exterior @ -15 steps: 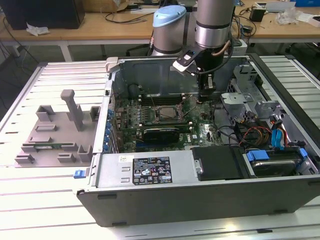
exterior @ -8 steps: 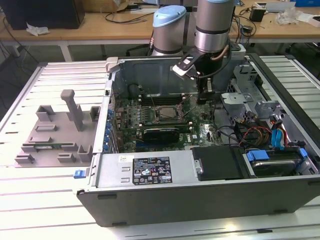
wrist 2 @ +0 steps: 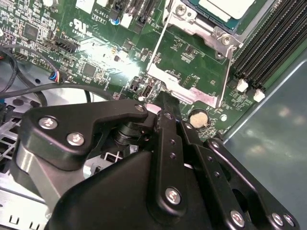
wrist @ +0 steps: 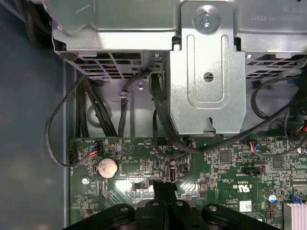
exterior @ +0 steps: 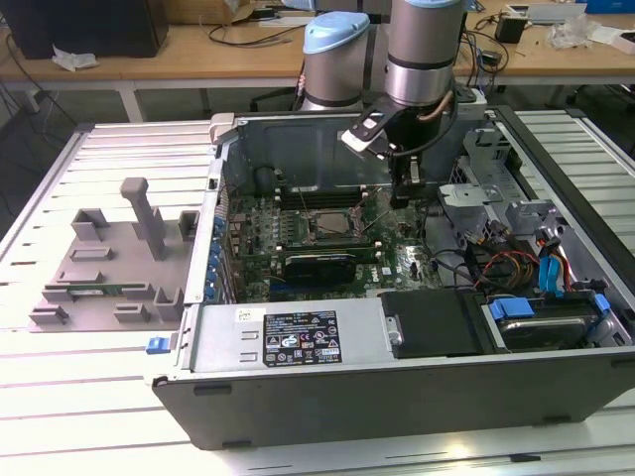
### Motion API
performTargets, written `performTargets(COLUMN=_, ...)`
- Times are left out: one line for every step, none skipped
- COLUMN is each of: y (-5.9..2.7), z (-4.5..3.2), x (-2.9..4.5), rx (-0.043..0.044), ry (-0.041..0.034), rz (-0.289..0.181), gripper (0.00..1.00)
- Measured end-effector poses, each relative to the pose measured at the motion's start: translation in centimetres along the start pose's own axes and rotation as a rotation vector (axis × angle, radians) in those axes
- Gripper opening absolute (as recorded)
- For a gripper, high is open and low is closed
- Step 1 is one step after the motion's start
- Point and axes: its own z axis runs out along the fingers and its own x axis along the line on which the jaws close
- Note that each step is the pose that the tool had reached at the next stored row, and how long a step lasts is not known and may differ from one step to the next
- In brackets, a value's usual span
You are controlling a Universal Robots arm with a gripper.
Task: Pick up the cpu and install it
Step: 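Close the cpu cover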
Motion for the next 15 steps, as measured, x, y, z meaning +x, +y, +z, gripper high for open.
performTargets(y=-0.12, z=0.0, x=0.0, rx=0.0, ry=0.0, rz=0.0, gripper=0.11)
performTargets(y=-0.35, z=-0.01, x=-0.01, rx=0.0, ry=0.0, rz=0.0, gripper=0.11)
performTargets(y=-0.74, z=-0.03, x=-0.01, rx=0.0, ry=-0.0001, rz=0.0, gripper=0.11)
performTargets(y=-1.12, z=-0.04, x=-0.02, rx=0.0001, ry=0.0, rz=0.0, gripper=0.11)
performTargets(y=-1.43, z=-0.05, x=-0.02, rx=0.0001, ry=-0.0001, rz=0.0, gripper=0.11)
performTargets(y=-1.74, z=-0.06, x=-0.03, rx=0.0, ry=-0.0001, rz=0.0, gripper=0.11)
performTargets(y=-2.14, z=-0.08, x=-0.03, rx=0.0, ry=-0.0001, rz=0.0, gripper=0.11)
performTargets(y=-2.5, z=-0.09, x=-0.04, rx=0.0, ry=-0.0001, rz=0.0, gripper=0.11)
performTargets(y=-2.84, z=-0.1, x=-0.04, rx=-0.0002, ry=-0.0001, rz=0.0, gripper=0.11)
performTargets(y=-3.4, z=-0.12, x=-0.05, rx=-0.0003, ry=-0.0001, rz=0.0, gripper=0.11)
performTargets(y=-3.81, z=-0.13, x=-0.06, rx=-0.0006, ry=-0.0001, rz=0.0, gripper=0.11)
performTargets(y=-4.43, z=-0.16, x=-0.07, rx=-0.001, ry=-0.0001, rz=0.0, gripper=0.11)
performTargets(y=-4.86, z=-0.17, x=-0.07, rx=-0.0014, ry=0.0, rz=0.0, gripper=0.11)
performTargets(y=-5.41, z=-0.19, x=-0.08, rx=-0.0017, ry=-0.0001, rz=0.0, gripper=0.11)
performTargets(y=-5.93, z=-0.2, x=-0.09, rx=-0.0021, ry=0.0001, rz=0.0, gripper=0.11)
